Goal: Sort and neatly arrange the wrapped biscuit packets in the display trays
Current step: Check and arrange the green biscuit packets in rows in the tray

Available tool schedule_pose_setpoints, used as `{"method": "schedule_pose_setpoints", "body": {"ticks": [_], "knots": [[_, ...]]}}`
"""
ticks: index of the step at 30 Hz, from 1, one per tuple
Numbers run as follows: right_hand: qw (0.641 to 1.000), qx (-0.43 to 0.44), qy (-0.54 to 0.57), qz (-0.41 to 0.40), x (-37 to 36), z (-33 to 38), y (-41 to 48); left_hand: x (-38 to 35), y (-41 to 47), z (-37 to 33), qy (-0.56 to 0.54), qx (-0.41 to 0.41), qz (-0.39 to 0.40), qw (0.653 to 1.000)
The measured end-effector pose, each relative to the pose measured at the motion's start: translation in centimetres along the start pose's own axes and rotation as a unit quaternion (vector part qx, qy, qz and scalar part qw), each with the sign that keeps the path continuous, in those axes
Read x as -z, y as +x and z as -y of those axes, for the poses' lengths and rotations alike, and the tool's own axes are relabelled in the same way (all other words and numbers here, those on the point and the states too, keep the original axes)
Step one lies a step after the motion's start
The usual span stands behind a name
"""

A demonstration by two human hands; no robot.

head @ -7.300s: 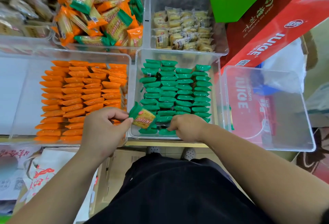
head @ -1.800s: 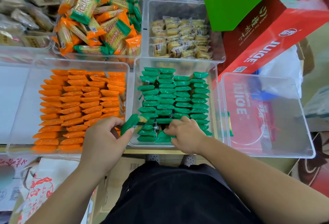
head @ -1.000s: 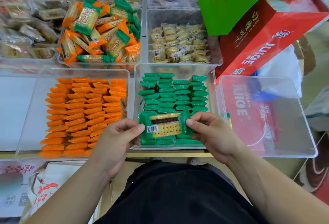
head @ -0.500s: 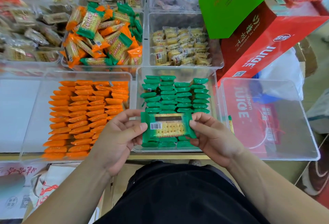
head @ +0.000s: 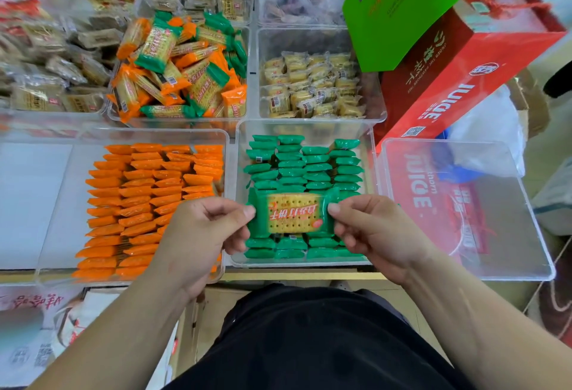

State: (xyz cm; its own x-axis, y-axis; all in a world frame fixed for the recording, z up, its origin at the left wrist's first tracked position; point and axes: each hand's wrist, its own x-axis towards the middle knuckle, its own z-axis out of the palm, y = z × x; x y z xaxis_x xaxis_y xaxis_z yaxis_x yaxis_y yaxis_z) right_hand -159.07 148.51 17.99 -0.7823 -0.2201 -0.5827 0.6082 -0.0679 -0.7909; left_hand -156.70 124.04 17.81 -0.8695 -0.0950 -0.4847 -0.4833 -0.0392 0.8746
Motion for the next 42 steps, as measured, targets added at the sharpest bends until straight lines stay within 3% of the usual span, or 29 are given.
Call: {"method": "schedule_pose_setpoints", "body": {"ticks": [5,8,14,17,20,25,28,32,37,40,42], "knots": [[0.995,-0.070,0.069,0.025,0.1,-0.3,0.0,-0.5,-0.1,-0.7,-0.134,0.100,0.034,0.985],[0.993,-0.075,0.089,0.023,0.1,-0.8,-0.1,-0.7,-0.3,-0.5,-0.140,0.102,0.044,0.984],[0.997,-0.062,0.007,-0.045,0.1,-1.1,-0.4,-0.9,-0.4,0.6,0.018,0.015,-0.004,1.000],[0.995,-0.063,0.034,-0.063,0.2,-0.8,-0.4,-1.1,0.2,1.3,0.112,-0.046,-0.015,0.992],[0.992,-0.068,0.075,-0.068,0.5,-1.0,0.0,-1.4,1.0,2.2,0.162,-0.084,-0.006,0.983],[0.989,-0.016,0.040,-0.143,1.3,-3.0,1.3,-2.6,2.6,3.9,0.196,-0.106,0.059,0.973],[0.982,0.011,0.001,-0.186,2.3,-4.1,1.9,-3.1,4.4,5.5,0.306,-0.147,0.053,0.939],[0.969,0.063,-0.108,-0.211,3.5,-5.2,2.2,-3.6,7.1,7.7,0.493,-0.218,0.015,0.843],[0.925,0.157,-0.301,-0.172,4.0,-6.1,2.4,-5.1,9.9,9.6,0.631,-0.235,0.051,0.738],[0.883,0.219,-0.403,-0.097,3.9,-6.8,2.6,-5.6,10.9,9.9,0.664,-0.231,0.068,0.708],[0.844,0.264,-0.464,-0.047,3.6,-7.3,3.2,-5.6,11.4,10.1,0.654,-0.230,0.059,0.718]]}}
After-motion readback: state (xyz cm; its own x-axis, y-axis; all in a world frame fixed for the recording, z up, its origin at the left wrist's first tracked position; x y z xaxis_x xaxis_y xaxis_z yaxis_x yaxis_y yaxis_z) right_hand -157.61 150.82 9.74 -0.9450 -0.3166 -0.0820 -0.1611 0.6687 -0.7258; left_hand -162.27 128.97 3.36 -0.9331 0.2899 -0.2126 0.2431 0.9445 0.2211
